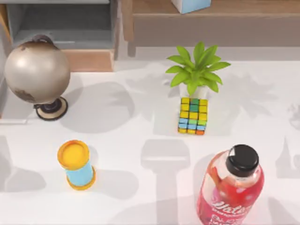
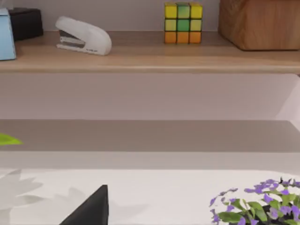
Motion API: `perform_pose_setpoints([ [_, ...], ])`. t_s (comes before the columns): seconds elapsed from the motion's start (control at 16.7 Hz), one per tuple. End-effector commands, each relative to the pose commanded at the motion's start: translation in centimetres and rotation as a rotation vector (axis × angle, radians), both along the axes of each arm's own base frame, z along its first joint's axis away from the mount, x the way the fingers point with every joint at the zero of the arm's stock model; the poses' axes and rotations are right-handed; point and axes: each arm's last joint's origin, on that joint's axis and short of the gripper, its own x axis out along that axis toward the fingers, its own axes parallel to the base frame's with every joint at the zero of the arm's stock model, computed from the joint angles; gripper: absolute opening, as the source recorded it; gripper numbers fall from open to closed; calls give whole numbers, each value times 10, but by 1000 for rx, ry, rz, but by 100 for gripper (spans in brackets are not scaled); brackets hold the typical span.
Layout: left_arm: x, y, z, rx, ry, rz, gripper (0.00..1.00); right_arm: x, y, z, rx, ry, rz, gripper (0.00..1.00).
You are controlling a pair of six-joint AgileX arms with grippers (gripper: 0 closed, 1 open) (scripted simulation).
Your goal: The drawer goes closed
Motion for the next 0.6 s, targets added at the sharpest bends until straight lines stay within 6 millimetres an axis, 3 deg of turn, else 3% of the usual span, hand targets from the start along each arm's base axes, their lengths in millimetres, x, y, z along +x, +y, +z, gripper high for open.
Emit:
perform_pose_setpoints([
  [0.3,2,13,-27,98,47,-110,100,0,0,0,0,0,0,100],
  [0.6,3,12,-28,98,51,-118,100,0,0,0,0,0,0,100],
])
